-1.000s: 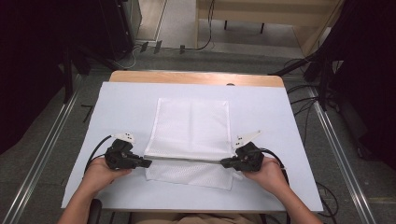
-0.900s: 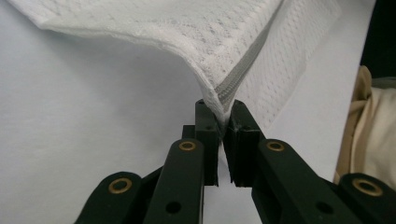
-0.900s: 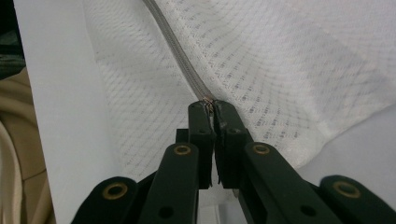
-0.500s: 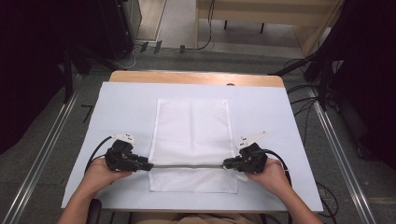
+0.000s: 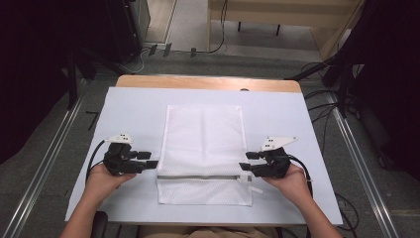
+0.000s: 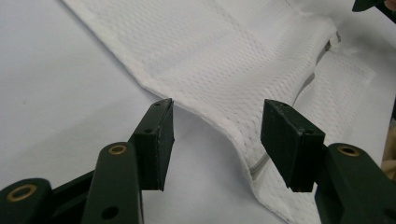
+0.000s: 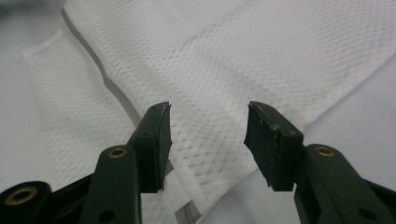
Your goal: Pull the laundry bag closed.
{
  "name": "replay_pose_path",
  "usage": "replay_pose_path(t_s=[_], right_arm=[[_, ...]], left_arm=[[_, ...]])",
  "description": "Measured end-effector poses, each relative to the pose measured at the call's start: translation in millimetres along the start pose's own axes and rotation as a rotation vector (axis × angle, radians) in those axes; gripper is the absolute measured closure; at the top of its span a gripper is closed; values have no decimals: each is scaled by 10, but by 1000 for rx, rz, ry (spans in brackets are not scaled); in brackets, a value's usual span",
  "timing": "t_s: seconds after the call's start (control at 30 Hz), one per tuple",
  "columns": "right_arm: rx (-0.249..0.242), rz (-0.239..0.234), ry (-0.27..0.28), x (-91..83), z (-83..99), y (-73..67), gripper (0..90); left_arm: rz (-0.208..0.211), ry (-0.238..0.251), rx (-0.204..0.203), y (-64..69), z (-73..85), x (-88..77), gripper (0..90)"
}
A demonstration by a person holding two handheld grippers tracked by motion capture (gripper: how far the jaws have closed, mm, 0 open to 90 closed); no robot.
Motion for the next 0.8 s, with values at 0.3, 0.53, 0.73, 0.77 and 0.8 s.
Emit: replay_pose_path(t_s=[0.3,0.53,0.73,0.77,0.8], right_arm=[[49,84,43,-105,44,197,429],[103,182,84,-183,105,390,331],[166,282,100,-225,174,545,271],[166,282,100,-225,174,545,271],[172,299,93,-222,193,580,265]], left_arm=[[-107,49,-10,-102,10,-72,377],[-173,46,-26,-171,35,-95,366],[-210,41,-42,-230,60,-122,358],[-215,42,-43,-237,62,-127,358],[-219,38,-45,-242,64,-131,355]])
Point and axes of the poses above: each handheld gripper's, and its own axes: x roughly forward along the jaws, z roughly out of its underside, y roughly to its right, the point moved 1 cm from there along x, roughly forward along the jaws, and after that the axes turned 2 degrees about x, right-handed, at the moved point
